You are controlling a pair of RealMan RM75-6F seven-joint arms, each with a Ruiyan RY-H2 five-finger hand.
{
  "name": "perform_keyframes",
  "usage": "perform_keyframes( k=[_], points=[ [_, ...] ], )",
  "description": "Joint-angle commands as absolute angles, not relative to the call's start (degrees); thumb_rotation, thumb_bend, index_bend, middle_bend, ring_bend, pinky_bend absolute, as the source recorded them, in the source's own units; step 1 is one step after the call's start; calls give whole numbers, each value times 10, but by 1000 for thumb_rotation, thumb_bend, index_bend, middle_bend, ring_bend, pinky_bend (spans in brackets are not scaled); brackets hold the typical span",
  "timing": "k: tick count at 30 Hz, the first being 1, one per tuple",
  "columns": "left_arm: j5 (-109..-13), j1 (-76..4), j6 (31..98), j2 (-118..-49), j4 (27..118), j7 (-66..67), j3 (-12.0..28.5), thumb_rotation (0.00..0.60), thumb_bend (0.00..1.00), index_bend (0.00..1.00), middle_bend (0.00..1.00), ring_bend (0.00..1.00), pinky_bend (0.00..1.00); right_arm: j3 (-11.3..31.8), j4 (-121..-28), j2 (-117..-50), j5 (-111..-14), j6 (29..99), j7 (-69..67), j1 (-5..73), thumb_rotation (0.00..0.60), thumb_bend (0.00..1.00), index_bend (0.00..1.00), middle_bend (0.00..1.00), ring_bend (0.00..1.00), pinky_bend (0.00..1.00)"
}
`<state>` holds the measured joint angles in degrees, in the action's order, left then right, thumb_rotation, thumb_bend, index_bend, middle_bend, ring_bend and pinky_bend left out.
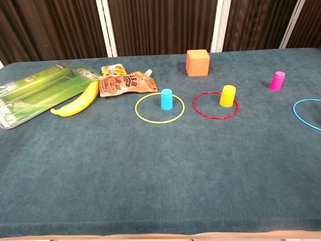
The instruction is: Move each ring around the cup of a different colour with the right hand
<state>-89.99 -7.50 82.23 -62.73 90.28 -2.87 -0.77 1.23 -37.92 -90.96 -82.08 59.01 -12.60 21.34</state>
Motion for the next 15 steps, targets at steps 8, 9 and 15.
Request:
perform_keyframes(
  k=[8, 9, 15],
  points=[
    [-903, -73, 823, -623, 904, -30, -12, 600, 438, 0, 74, 29, 131, 9, -377, -913, -826, 587, -130, 207, 600, 508, 605, 88, 0, 0],
    [-903, -73, 823, -623, 905, -29, -12, 600, 438, 0, 74, 28, 131, 9, -375, -915, -827, 587, -131, 208, 600, 508, 605, 88, 0, 0],
    [-894, -83, 810, -622, 905, -30, -3, 600, 438, 0, 74, 28, 131, 13, -371, -920, -828, 588, -137, 210, 600, 508, 607, 88, 0, 0]
  ],
)
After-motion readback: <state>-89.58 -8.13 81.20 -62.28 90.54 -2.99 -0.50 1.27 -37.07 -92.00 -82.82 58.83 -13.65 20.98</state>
